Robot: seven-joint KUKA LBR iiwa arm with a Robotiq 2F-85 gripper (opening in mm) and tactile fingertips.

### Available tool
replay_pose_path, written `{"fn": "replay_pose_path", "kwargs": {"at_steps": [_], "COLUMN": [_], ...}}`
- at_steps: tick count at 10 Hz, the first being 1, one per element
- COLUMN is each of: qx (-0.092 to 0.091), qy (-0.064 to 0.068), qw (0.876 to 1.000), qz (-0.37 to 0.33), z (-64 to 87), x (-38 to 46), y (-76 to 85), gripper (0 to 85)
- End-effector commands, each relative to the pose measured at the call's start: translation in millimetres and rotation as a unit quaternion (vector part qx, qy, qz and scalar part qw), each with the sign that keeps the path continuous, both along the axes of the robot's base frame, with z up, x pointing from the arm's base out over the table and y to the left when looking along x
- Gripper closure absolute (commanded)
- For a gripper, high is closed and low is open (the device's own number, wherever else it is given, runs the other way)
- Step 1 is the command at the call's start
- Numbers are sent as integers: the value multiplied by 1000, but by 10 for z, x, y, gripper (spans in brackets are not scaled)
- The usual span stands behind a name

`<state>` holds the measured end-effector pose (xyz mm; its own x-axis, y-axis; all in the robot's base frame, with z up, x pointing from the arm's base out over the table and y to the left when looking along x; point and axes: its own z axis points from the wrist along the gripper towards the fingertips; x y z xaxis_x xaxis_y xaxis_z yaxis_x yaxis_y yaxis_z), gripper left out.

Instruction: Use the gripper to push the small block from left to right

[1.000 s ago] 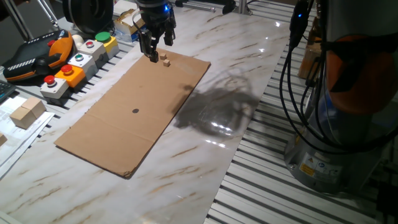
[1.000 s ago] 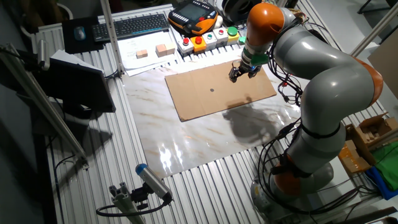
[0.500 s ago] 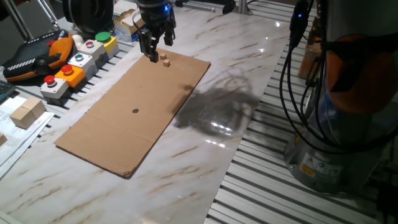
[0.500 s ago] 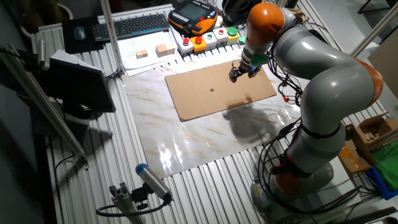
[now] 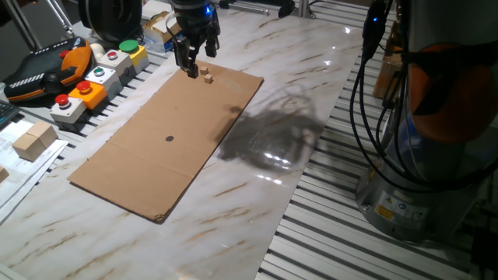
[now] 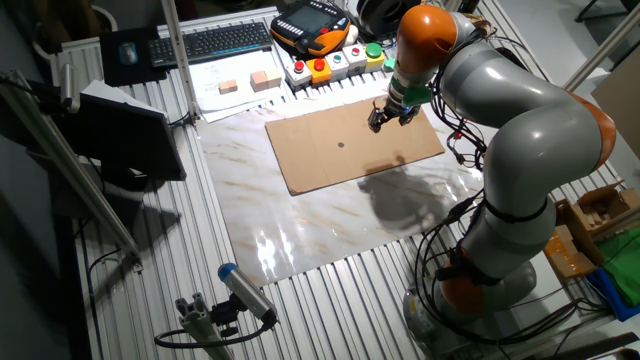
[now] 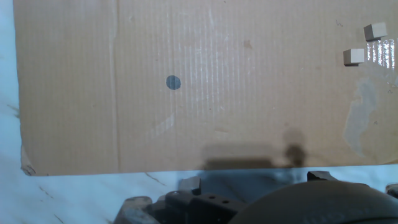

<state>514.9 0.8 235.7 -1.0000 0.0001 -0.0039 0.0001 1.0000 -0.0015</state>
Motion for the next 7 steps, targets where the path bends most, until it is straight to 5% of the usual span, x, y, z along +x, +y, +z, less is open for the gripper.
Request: {"fn": "replay_pose_path", "kwargs": {"at_steps": [1, 7], "qx": [-5, -3], "qy": [-19, -18], "qw": [998, 998], "qz": [-62, -67], "z": [4, -6], "x": [-1, 8], "y": [-2, -5], "gripper": [843, 843]}}
